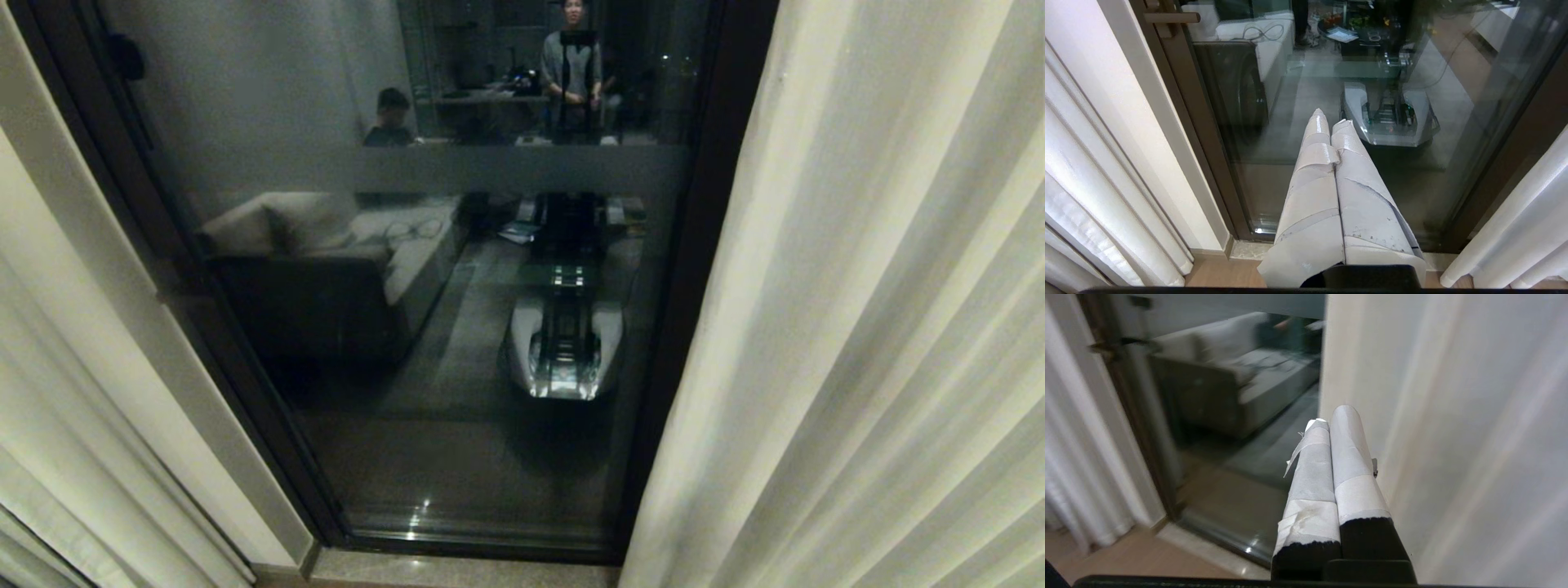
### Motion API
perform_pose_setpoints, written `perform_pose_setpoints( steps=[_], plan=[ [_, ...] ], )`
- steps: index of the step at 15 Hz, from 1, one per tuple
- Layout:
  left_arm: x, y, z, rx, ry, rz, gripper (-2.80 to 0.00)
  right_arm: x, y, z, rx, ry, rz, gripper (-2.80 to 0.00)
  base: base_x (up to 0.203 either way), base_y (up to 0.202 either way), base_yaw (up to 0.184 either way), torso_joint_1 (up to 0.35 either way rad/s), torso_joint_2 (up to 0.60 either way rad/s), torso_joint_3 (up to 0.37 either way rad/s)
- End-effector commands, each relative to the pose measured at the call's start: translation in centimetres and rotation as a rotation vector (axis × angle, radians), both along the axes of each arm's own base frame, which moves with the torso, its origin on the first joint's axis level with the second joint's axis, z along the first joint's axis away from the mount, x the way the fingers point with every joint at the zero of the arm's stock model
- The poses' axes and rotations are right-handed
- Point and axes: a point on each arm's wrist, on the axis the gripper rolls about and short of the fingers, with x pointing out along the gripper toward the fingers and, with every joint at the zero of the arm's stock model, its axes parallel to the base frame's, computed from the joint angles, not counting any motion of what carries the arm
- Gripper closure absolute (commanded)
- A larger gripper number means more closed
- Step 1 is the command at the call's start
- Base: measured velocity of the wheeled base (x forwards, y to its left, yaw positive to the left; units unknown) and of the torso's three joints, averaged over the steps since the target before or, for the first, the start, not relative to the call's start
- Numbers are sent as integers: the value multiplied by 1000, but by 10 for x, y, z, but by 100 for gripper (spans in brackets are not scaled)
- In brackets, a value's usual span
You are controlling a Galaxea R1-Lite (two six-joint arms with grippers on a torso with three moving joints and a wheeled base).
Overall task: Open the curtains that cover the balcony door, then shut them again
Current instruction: Pull the inner curtains open on both sides
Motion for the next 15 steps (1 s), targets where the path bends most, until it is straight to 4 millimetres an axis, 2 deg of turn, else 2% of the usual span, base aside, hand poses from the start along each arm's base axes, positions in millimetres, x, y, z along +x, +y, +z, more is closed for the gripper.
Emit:
perform_pose_setpoints(
  steps=[1,4,11,15],
  plan=[
    [0,0,0,0,0,1,0,34,2,17,-5,74,46,0,0,0,0,0,0,0],
    [0,0,0,0,0,0,0,67,4,27,-15,76,147,0,0,0,0,0,0,0],
    [0,0,0,0,0,1,0,147,11,14,-26,143,272,0,0,0,0,0,0,0],
    [0,0,0,0,0,1,0,195,13,32,-30,91,268,0,0,0,0,0,0,0]
  ],
)
